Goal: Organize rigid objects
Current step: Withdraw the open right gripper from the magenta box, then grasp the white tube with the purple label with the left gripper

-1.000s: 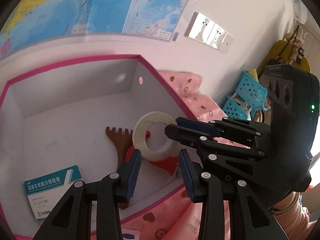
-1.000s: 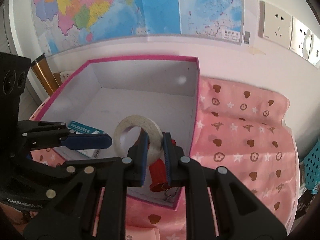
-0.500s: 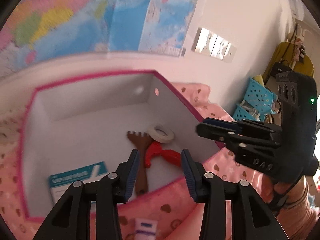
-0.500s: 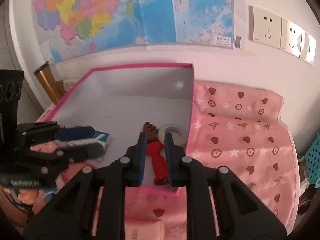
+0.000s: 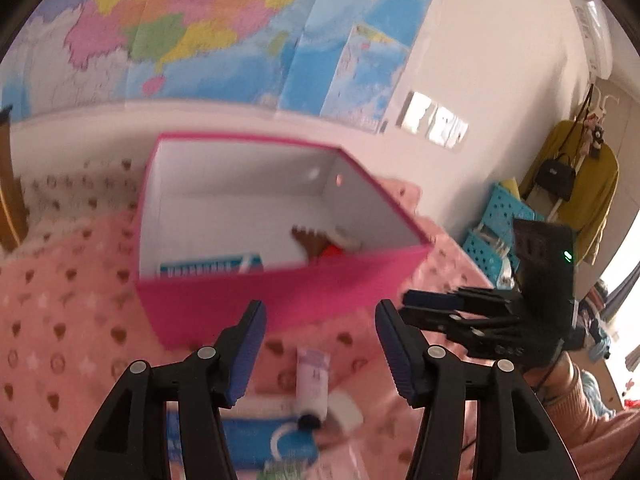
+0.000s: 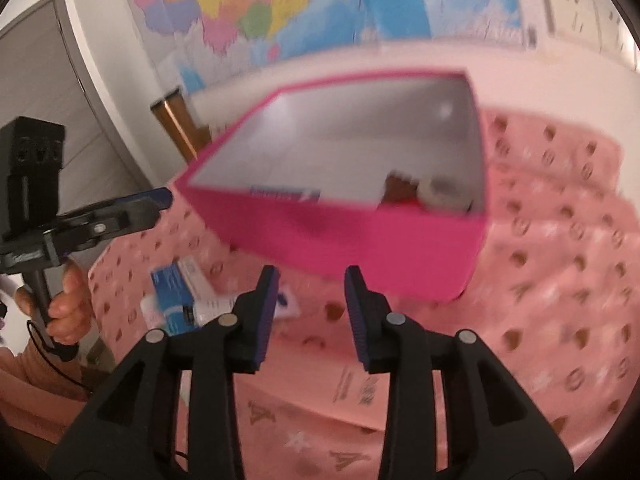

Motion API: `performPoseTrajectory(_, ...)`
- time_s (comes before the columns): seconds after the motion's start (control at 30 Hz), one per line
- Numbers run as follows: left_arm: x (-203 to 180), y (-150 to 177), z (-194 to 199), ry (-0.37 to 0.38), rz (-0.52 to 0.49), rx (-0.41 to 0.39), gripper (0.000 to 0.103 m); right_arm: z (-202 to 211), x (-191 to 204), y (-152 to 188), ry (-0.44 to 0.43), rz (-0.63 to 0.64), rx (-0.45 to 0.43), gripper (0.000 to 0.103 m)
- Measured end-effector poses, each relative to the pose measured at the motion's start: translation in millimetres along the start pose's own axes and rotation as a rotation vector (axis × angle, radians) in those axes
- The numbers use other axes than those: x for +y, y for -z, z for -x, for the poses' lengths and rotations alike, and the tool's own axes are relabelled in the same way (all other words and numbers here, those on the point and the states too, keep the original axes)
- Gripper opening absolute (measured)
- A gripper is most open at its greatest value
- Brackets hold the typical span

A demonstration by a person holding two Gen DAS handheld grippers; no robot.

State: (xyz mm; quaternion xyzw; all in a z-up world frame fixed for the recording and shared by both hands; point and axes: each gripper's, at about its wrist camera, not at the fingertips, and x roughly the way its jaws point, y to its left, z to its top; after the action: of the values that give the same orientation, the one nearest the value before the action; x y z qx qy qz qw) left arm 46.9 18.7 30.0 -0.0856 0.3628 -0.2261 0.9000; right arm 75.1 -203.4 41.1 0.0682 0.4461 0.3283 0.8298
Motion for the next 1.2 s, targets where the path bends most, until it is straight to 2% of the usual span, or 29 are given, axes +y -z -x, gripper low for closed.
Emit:
performPoseTrajectory(0.2,-10.3,40.4,-11.7,-0.028,-0.042,0.101,0.058,-32.4,-0.8,11.8,-0.005,-0.012,0.077,0.037)
performPoseTrajectory(0.4,-12.8,58.5,-23.6,-0.059,-0.066,0.165,0.057,-54.4,-8.0,17.7,-0.006,-0.026,0.157,0.037)
performPoseTrajectory(0.47,-9.6,59.8,-25.0,-0.075,-0.059,0.170,0.054,-56.7,-7.2,21.4,-0.015,-0.021,0.178,0.037)
performPoseTrajectory(0.53,-4.2,59.7,-26.5,-0.088,-0.043,0.175,0.046,-56.5,-5.2,25.5,-0.020,-0.010,0.184,0.037)
performPoseTrajectory(0.6,-0.9,59.9,-27.1,-0.106,-0.031,0.172,0.043,-55.3,-3.4,29.1,-0.029,-0.004,0.191,0.037)
performPoseTrajectory(0.8,12.3,55.2,-34.3,-0.211,-0.014,0.167,0.038,-49.6,-1.1,35.1,-0.043,0.008,0.205,0.037)
performPoseTrajectory(1.2,40.3,44.1,-51.1,-0.213,0.064,0.185,0.038,-54.3,-2.4,29.8,-0.066,-0.046,0.179,0.037)
